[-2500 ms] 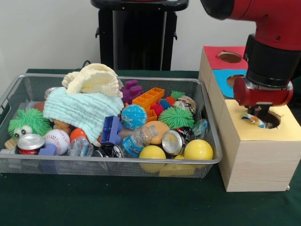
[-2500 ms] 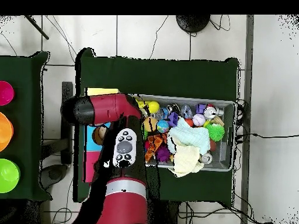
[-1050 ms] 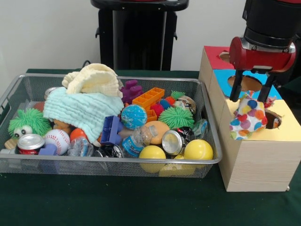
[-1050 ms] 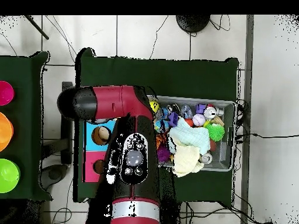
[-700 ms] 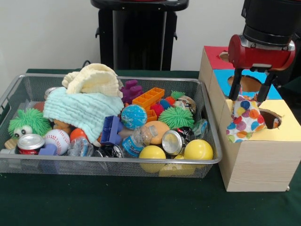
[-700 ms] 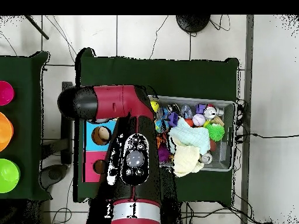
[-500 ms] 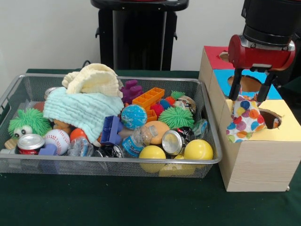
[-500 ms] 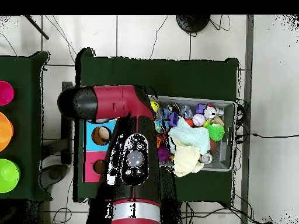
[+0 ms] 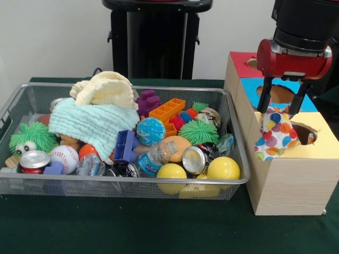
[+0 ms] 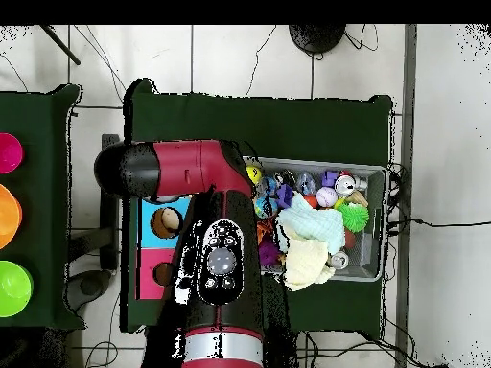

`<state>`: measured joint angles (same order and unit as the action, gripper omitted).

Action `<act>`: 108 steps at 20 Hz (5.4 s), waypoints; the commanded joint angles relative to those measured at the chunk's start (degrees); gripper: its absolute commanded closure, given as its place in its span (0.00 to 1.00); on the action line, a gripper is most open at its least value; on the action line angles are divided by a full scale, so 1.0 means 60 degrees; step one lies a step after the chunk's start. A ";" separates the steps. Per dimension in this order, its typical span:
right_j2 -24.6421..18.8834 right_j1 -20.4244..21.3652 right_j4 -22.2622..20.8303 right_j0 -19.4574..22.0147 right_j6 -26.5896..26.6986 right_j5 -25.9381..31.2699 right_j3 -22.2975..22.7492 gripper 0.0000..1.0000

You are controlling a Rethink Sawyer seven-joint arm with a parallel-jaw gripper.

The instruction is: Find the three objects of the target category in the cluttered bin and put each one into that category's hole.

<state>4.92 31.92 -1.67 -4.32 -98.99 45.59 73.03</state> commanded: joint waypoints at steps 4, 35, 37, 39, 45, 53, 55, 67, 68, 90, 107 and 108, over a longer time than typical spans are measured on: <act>-0.0269 -0.0374 -0.0214 0.0032 -0.0993 0.0660 0.0571 0.00; -0.0499 -0.0216 0.0357 -0.0536 -0.2005 0.0109 0.1356 1.00; -0.0477 -0.0234 0.0501 -0.0707 -0.2238 0.0084 0.1393 1.00; -0.0437 -0.0236 0.0652 -0.0872 -0.2411 0.0071 0.1424 1.00; -0.0171 -0.0233 0.0938 -0.1300 -0.2750 0.0115 0.1425 1.00; -0.0053 -0.0357 0.0996 -0.1162 -0.2322 0.0075 0.1318 1.00; -0.0020 -0.0298 0.0986 -0.1117 -0.2230 0.0185 0.1299 1.00; -0.0071 0.0144 0.0828 -0.0634 -0.1573 0.0586 0.1307 0.00; -0.0065 0.0132 0.0780 -0.0636 -0.1512 0.0756 0.1144 0.00; -0.0202 0.0149 0.0797 -0.0422 -0.1447 0.1068 0.1101 1.00; 0.0133 0.1680 0.0144 -0.0005 -0.0162 0.5080 -0.0617 1.00; 0.0051 0.1617 0.0087 0.0105 -0.0059 0.5221 -0.0804 1.00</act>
<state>5.94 39.10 1.86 -7.68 -100.04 64.70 73.82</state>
